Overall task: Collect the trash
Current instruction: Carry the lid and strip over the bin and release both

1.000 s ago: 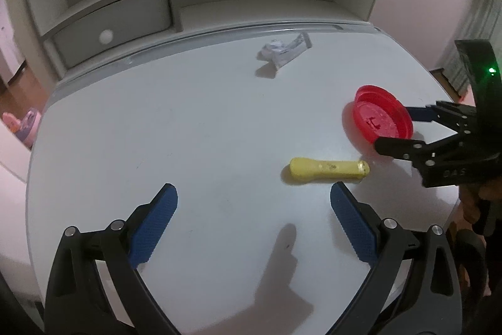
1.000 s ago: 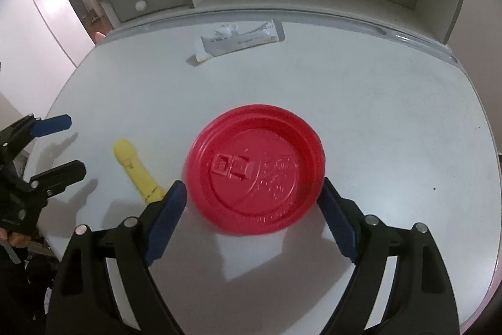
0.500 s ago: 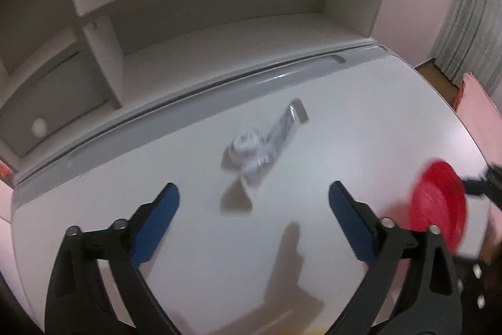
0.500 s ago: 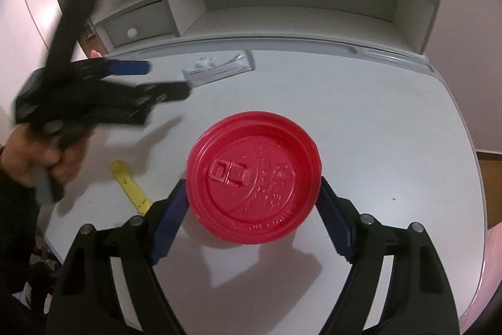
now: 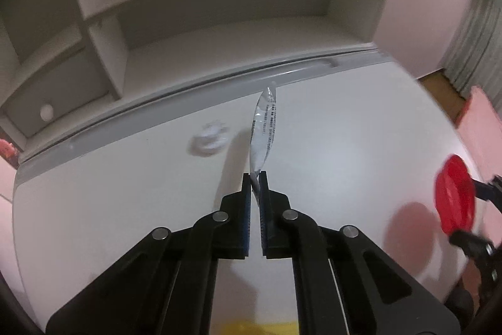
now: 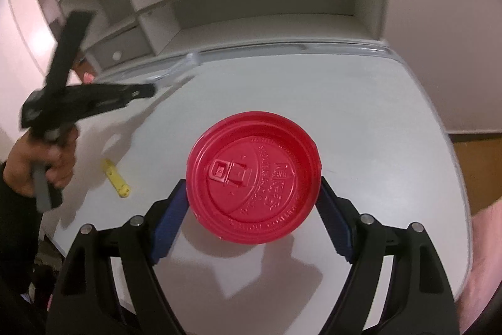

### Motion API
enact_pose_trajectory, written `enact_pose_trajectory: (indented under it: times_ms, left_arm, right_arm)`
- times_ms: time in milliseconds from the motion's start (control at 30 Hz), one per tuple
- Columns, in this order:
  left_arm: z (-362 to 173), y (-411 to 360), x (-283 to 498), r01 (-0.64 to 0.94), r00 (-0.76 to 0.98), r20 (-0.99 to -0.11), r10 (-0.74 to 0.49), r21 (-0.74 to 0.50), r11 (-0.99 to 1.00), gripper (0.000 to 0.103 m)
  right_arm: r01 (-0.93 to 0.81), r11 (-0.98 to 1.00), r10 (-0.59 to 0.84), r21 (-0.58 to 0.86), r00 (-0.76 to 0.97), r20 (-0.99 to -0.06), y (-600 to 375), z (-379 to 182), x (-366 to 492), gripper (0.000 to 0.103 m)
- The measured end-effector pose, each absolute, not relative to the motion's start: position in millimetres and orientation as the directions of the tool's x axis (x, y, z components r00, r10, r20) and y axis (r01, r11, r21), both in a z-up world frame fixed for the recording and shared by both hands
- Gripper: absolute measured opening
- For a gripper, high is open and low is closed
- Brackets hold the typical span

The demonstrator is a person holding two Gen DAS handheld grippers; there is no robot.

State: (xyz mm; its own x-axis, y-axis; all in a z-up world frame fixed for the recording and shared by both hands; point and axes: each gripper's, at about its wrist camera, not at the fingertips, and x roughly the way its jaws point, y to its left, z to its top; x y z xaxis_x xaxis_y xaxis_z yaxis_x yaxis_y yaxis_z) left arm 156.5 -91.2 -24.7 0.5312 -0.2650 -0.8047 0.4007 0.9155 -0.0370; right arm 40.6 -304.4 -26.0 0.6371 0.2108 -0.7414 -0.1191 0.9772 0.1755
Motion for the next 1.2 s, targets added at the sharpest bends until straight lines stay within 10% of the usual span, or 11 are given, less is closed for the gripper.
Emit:
enact_pose_trajectory:
  times_ms: [600, 1200]
  left_arm:
    - [-32.8, -425.7, -48.1, 0.912, 0.133, -0.753, -0.645, -0.162, 0.377, 0.004]
    - [-227.4, -570.0, -85.1, 0.957, -0.131, -0.908, -0.397, -0.221, 0.189, 0.004]
  right_arm:
    - [0.586, 0.778, -0.204, 0.226, 0.576, -0.792, -596.2, -92.4, -203.5, 0.077]
    - [0.720, 0.618, -0.028, 0.317, 0.423, -0.906, -672.3, -264.4, -256.9, 0.077]
